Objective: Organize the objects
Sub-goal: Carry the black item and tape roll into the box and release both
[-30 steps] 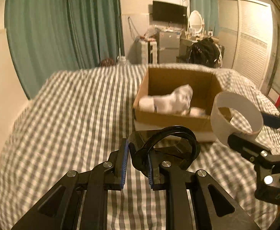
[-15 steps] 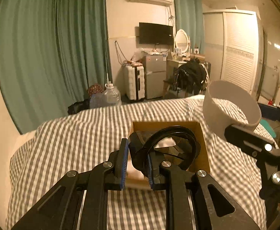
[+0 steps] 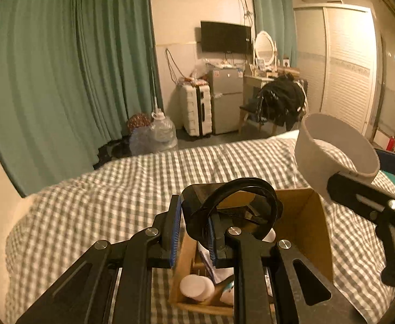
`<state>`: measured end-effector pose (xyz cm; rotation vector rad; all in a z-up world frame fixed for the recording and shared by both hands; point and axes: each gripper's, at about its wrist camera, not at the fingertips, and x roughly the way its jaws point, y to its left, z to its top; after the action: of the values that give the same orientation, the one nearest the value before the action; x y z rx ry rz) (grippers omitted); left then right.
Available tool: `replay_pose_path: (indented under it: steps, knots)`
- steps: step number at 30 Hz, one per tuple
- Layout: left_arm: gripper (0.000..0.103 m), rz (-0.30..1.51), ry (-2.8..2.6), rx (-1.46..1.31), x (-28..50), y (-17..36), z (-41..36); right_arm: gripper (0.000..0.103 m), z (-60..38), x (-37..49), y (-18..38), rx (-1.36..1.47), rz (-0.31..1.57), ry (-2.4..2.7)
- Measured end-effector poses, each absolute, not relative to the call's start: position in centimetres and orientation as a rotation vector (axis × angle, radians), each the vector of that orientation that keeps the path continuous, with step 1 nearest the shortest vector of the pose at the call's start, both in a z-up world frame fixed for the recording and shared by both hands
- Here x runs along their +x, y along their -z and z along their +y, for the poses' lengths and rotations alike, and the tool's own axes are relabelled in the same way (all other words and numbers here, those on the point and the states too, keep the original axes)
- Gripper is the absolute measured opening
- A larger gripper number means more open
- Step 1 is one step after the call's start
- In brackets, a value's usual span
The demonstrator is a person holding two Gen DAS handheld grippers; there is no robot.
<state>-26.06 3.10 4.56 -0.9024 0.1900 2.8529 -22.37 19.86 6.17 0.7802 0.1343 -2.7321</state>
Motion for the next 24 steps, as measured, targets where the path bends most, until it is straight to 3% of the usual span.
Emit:
replay_pose_path:
  steps: [8,18,21,22,24]
  knots:
    - [0.018,0.220,-2.766,-1.058,-29.8,2.4,4.5,0.075,20.8,-27.4,1.5,0.969,0.133,2.703]
    - [0.020,0.276,-2.698,-1.113,-30.4,5.2,5.5,0.075,22.2,-28.7,5.8,1.084,0.075,2.663]
    - [0.035,0.290,-2.697,-1.134,-29.9,5.4,5.7,0.076,22.5,-28.3,5.7,1.087,0.064,2.663]
    - [0.054,0.293,-2.708,-1.136,-29.6,5.4,5.5,0.077,22.6,-28.1,5.6,1.084,0.063,2.674]
    - [0.061,0.263,-2.698,-1.134,-29.6,5.3,5.6,0.089,23.0,-27.8,5.2,1.069,0.040,2.683]
